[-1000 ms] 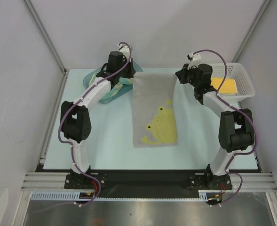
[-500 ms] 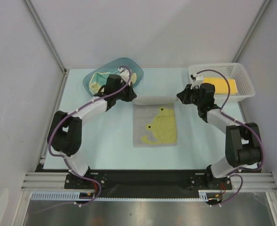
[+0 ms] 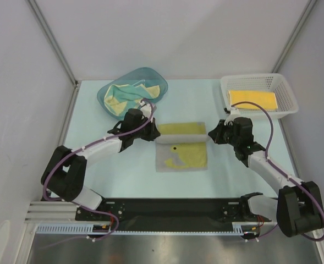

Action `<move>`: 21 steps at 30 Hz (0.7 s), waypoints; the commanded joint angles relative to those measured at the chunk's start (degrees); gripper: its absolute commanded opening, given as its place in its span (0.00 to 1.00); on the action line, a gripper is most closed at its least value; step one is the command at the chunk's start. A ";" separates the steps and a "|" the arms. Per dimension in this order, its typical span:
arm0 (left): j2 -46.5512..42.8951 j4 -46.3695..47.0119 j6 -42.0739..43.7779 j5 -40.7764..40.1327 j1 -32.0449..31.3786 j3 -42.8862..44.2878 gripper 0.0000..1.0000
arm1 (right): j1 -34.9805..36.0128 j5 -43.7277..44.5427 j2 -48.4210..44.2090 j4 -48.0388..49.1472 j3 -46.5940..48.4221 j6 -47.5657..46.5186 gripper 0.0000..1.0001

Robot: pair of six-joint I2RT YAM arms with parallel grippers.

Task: Fold and stack the towels
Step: Fold the towel

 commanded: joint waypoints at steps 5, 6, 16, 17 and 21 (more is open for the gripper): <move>-5.94 -0.59 0.04 -6.65 -4.26 -3.94 0.00 | 2.23 2.77 -5.71 -5.36 -5.11 5.14 0.00; -6.21 -1.02 0.30 -7.53 -4.79 -4.12 0.00 | 2.32 2.59 -6.07 -5.36 -5.64 5.84 0.00; -7.62 -5.51 1.01 -17.38 -10.42 -5.52 0.00 | 3.02 3.56 -4.58 -10.54 -4.41 9.62 0.00; -7.79 -5.25 0.75 -18.08 -11.03 -6.83 0.00 | 3.20 3.56 -4.05 -10.72 -4.85 9.97 0.00; -8.14 -3.06 -0.83 -17.91 -11.48 -10.00 0.00 | 4.25 4.43 -4.13 -10.02 -6.96 11.03 0.00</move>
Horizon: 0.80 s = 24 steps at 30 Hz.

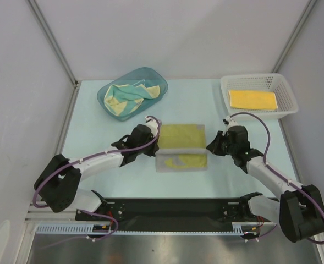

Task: Fold and stack the towels
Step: Fold the towel

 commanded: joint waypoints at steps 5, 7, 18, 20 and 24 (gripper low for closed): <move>-1.85 1.15 -1.87 -1.87 -1.34 -4.88 0.03 | 1.70 1.31 0.21 -0.29 -2.20 2.09 0.00; -1.94 3.06 -2.22 -0.21 -1.69 -5.67 0.09 | 1.79 2.27 0.48 -1.08 -2.56 2.18 0.02; -8.43 3.08 -7.84 6.84 -2.75 -10.42 0.41 | 1.88 5.80 -2.77 -10.74 -0.19 4.38 0.40; -9.32 1.94 -10.20 5.96 -2.75 -10.07 0.44 | 1.96 4.57 -3.04 -10.75 0.87 5.60 0.40; -7.66 -1.49 -13.37 1.48 -2.66 -7.71 0.52 | 2.14 4.39 0.64 -12.77 3.50 6.66 0.38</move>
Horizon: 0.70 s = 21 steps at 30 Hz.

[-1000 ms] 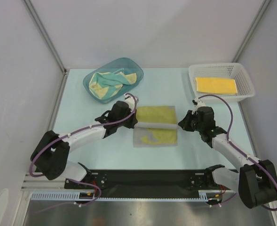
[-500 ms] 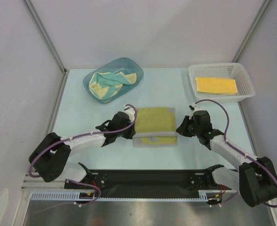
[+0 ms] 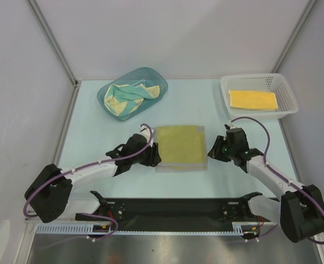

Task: Fold and stack the towels
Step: Fold the towel

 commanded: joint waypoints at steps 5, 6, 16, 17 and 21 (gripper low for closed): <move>6.33 -2.92 -7.01 -0.23 -0.21 4.51 0.51 | 1.49 -1.15 4.82 -0.16 3.51 3.35 0.35; 6.96 -2.39 -7.36 0.48 -0.21 4.51 0.51 | 1.84 -0.89 5.69 0.54 2.98 3.78 0.35; 10.39 -0.98 -8.51 -0.22 -0.21 3.19 0.47 | 3.69 0.52 9.57 4.50 0.61 3.18 0.27; 10.39 -0.89 -8.68 -0.30 -0.21 3.10 0.46 | 3.78 0.69 9.66 4.68 0.43 3.26 0.26; 11.18 -0.63 -8.77 -0.30 -0.21 3.02 0.46 | 3.86 0.34 10.01 5.38 0.25 3.35 0.27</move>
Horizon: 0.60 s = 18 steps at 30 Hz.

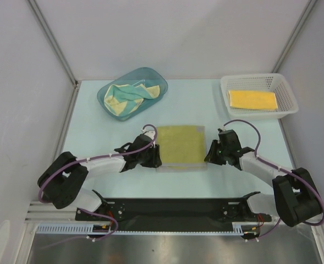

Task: Fold and stack the towels
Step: Fold the towel

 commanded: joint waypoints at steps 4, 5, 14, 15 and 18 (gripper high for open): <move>1.26 0.66 -1.28 0.29 -0.21 0.55 0.45 | 0.89 0.45 0.83 3.09 -0.45 0.05 0.26; 1.26 0.57 -1.19 0.29 -0.21 0.63 0.43 | 0.89 0.54 0.83 3.01 -0.45 0.05 0.22; -0.32 -4.17 -1.10 -0.15 -0.21 3.09 0.09 | 0.98 2.30 -1.10 0.46 1.40 -1.00 0.00; -0.58 -4.78 -1.19 -0.41 -0.21 3.53 0.08 | 0.98 2.73 -1.19 -0.41 1.75 -1.27 0.00; -0.76 -7.95 -1.19 -1.12 -0.21 5.37 0.13 | 0.98 3.09 -1.80 -1.65 2.80 -1.88 0.00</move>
